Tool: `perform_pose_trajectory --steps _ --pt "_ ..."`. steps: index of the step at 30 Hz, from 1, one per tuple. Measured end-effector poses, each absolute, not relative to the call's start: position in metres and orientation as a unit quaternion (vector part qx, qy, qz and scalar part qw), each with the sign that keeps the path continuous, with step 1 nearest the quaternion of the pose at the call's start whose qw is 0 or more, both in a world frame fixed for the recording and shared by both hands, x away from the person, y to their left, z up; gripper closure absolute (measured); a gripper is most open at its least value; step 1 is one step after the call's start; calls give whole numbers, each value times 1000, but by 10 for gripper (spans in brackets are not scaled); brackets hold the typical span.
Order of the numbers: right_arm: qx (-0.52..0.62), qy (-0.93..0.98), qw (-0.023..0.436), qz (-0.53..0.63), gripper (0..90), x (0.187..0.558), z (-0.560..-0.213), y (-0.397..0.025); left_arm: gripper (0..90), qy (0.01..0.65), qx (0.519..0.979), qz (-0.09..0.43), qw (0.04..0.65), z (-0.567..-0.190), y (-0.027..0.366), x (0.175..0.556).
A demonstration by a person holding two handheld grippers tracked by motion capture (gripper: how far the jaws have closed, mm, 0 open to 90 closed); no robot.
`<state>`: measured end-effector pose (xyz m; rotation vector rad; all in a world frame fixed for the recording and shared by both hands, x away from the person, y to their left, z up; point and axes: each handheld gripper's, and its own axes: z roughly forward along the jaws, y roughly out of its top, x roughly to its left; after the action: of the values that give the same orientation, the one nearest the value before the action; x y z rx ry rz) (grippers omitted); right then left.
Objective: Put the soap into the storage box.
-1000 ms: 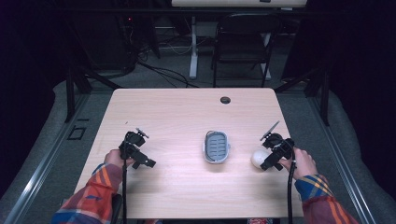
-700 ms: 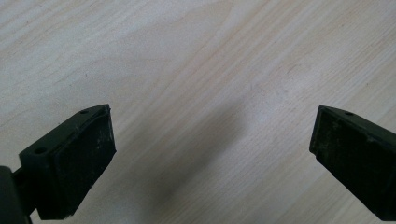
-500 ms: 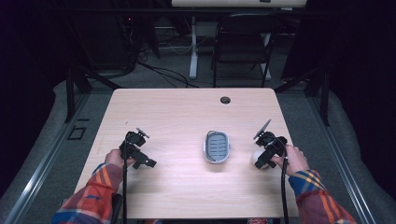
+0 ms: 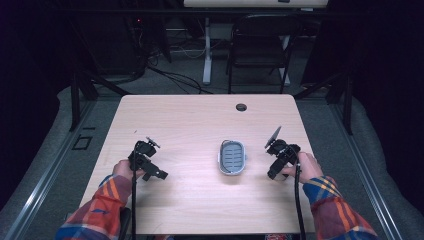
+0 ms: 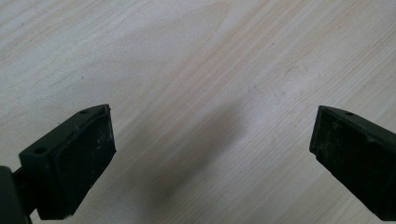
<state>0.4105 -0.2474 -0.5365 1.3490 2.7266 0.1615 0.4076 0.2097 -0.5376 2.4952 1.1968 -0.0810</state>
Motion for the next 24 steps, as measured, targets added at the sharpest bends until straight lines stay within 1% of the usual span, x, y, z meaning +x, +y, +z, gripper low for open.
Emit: perform_pose_trajectory --steps 2,4,5,6,7,8,11,15,17,19,21,24 --pt "415 909 38 4 0 416 -532 -247 0 425 886 -29 186 -538 210 408" --pt "420 907 38 6 0 416 -535 -247 0 422 887 -28 185 -537 210 408" --pt "442 896 39 31 43 414 -540 -245 0 422 887 -27 184 -537 210 408" --pt "442 896 39 31 43 414 -540 -245 0 422 887 -27 184 -537 210 408" --pt "409 912 29 -21 100 419 -534 -245 0 422 887 -28 184 -537 210 408" --pt "409 912 29 -21 100 419 -534 -245 0 422 887 -28 185 -537 210 407" --pt "423 905 34 -1 141 418 -538 -246 0 422 887 -28 185 -537 210 407" --pt "428 903 35 2 157 418 -539 -246 0 422 887 -28 184 -537 210 407" --pt "418 908 30 -17 186 420 -538 -246 0 422 887 -28 184 -537 210 407" --pt "427 903 32 -7 196 419 -541 -246 0 422 887 -28 184 -537 210 407" --pt "420 907 28 -10 233 420 -541 -246 0 422 887 -28 184 -537 210 407" --pt "418 908 27 -14 242 420 -540 -245 0 422 887 -29 184 -537 210 407"
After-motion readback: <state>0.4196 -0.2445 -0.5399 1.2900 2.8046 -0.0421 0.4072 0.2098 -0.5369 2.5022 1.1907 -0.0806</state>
